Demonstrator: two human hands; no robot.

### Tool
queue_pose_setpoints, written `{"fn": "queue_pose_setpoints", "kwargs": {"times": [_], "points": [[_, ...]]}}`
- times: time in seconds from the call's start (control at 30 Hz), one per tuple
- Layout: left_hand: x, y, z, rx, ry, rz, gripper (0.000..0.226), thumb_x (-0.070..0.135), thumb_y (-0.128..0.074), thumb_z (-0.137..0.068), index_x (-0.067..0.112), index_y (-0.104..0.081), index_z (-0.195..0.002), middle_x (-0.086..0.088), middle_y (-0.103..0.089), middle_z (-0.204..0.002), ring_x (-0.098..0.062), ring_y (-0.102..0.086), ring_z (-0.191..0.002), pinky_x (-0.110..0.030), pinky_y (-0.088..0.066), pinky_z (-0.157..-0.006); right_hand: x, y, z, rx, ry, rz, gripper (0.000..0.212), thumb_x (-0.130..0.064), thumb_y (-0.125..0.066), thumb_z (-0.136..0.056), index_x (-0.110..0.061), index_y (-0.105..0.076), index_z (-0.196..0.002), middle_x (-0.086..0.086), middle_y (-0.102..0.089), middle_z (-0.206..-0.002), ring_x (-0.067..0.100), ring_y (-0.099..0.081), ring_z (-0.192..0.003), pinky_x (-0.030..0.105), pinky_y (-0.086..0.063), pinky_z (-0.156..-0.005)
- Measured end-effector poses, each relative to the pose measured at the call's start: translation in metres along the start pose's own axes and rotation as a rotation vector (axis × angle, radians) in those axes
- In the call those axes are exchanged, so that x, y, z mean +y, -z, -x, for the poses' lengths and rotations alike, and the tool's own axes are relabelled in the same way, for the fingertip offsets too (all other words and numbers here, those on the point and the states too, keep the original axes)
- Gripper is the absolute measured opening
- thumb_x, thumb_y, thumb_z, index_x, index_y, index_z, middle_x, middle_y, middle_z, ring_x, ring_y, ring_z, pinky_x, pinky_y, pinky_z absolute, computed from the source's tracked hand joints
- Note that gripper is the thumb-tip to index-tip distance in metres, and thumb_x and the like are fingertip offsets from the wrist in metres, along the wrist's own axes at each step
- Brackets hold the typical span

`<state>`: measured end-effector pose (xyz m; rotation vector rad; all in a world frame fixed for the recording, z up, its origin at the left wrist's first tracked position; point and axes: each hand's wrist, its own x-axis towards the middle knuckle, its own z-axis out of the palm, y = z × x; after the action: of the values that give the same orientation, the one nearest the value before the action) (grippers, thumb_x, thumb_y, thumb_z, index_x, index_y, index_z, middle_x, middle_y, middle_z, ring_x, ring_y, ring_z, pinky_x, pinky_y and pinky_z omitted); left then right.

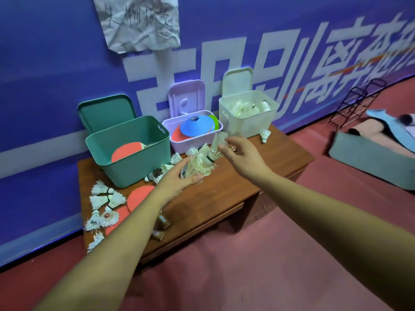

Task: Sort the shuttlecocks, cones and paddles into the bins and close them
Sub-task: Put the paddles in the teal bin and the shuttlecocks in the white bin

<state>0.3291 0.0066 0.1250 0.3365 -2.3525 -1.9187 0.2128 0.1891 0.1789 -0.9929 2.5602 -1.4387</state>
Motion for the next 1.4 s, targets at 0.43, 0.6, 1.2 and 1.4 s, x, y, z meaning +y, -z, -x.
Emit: {"fn": "queue_pose_setpoints", "kwargs": {"times": [0.43,0.6,1.2,1.4], "points": [[0.015,0.055,-0.192,-0.081,-0.019,-0.06,0.055,0.039,-0.077,-0.08,0.039,-0.054,-0.129,0.026,-0.064,-0.118,0.008,-0.058,-0.11,-0.016,-0.044,-0.096,0.04,-0.013,-0.186,-0.013,-0.008,0.112,0.017,-0.034,-0.064,-0.093,-0.02,-0.074,-0.094,0.0,-0.062,-0.093,0.011,-0.056,-0.087,0.023,-0.04,-0.073],[0.037,0.048,-0.276,-0.113,-0.01,-0.119,0.046,0.043,-0.072,-0.083,0.041,-0.054,-0.125,0.029,-0.064,-0.107,0.018,-0.058,-0.085,-0.014,-0.046,-0.082,0.067,0.011,-0.244,-0.052,-0.069,0.11,0.021,-0.026,-0.053,-0.099,-0.017,-0.07,-0.091,0.004,-0.061,-0.094,0.013,-0.055,-0.088,0.02,-0.04,-0.075],[0.013,-0.123,-0.577,0.04,0.196,-0.487,0.055,0.028,-0.073,-0.083,0.017,-0.037,-0.123,-0.008,-0.058,-0.105,-0.022,-0.055,-0.086,-0.03,-0.04,-0.068,0.356,0.138,-0.455,-0.229,-0.329,0.054,0.018,-0.029,-0.05,-0.099,-0.012,-0.056,-0.095,0.001,-0.058,-0.072,0.016,-0.048,-0.058,0.025,-0.04,-0.053],[-0.016,-0.149,-0.621,0.104,0.253,-0.567,0.061,0.029,-0.077,-0.078,0.016,-0.049,-0.13,-0.009,-0.057,-0.121,-0.024,-0.054,-0.112,-0.024,-0.039,-0.086,0.416,0.134,-0.495,-0.354,-0.304,0.15,0.014,-0.033,-0.048,-0.099,-0.022,-0.047,-0.108,0.01,-0.07,-0.084,0.026,-0.058,-0.059,0.025,-0.045,-0.047]]}}
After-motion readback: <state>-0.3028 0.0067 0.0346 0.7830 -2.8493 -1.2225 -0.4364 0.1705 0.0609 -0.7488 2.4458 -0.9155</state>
